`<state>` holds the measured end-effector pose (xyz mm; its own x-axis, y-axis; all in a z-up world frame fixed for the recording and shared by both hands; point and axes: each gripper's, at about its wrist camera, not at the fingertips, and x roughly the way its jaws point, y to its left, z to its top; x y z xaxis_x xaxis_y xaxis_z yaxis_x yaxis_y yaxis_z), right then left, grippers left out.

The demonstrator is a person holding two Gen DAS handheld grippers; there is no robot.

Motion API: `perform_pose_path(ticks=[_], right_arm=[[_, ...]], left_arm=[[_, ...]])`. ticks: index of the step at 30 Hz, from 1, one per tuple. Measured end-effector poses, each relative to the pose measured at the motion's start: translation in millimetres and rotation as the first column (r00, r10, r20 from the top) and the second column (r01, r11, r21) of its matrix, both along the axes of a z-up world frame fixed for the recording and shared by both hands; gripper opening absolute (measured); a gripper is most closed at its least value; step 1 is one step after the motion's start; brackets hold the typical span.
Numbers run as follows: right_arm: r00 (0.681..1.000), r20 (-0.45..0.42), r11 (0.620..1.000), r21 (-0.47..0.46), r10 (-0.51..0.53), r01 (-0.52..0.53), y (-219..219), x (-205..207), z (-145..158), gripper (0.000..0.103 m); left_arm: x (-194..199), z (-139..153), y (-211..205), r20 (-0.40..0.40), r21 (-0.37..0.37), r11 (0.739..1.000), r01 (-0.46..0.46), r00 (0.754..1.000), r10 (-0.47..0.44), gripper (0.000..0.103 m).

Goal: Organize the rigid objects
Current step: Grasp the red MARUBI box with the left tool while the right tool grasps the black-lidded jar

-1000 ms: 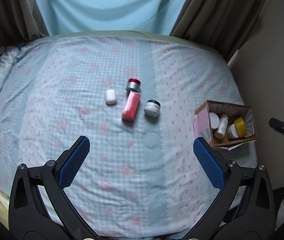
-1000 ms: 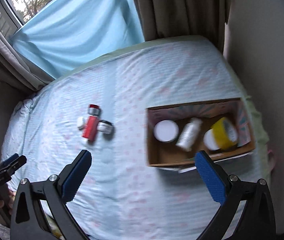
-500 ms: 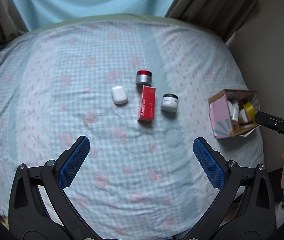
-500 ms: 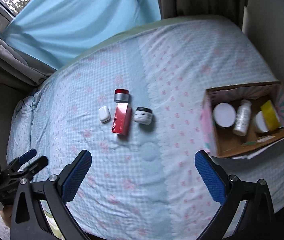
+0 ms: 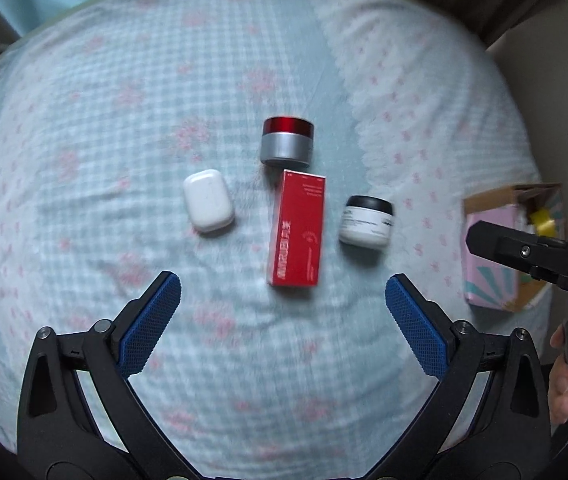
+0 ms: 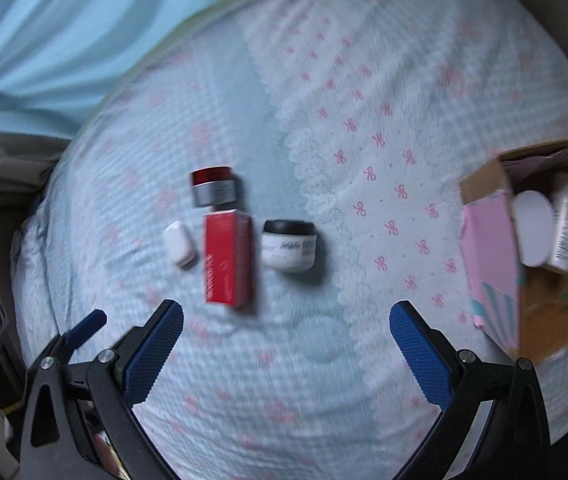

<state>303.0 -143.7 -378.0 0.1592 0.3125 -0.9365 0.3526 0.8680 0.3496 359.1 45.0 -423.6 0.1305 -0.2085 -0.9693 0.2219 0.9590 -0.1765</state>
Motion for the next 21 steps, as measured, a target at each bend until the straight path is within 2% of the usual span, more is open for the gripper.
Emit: perform_pose_path(ticks=[4,10,12,15,18,19,21], right_arm=[[0.997,-0.063,0.999,0.021,-0.033,0.035,-3,27,-43,0.103],[0.985,-0.156,0.994,0.075,-0.070,0.082,-1,43,-94,0.100],[0.981,-0.180,0.993,0.084,-0.066,0.082,1,46,-105,0.096],[0.975,-0.210,0.991,0.093,-0.079,0.100,2,49,-121,0.094],[0.970,-0.220,0.983,0.126,-0.100,0.130,1,52,-131,0.085],[0.969,-0.222,0.984,0.119,-0.104,0.133,3,53,-132,0.085],[0.970,-0.222,0.987,0.105,-0.099,0.125,5,55,-133,0.083]], left_arm=[[19,-46,-23,-0.055,0.065,0.997,0.035,0.998,-0.031,0.096],[30,-91,-43,-0.100,0.144,0.986,0.079,0.993,-0.065,0.084],[32,-101,-48,-0.110,0.154,0.984,0.086,0.991,-0.070,0.081],[35,-112,-54,-0.118,0.163,0.982,0.097,0.990,-0.078,0.072],[38,-121,-61,-0.125,0.160,0.982,0.104,0.989,-0.084,0.063],[39,-124,-63,-0.131,0.158,0.982,0.103,0.988,-0.082,0.059],[39,-127,-67,-0.132,0.150,0.985,0.089,0.989,-0.069,0.059]])
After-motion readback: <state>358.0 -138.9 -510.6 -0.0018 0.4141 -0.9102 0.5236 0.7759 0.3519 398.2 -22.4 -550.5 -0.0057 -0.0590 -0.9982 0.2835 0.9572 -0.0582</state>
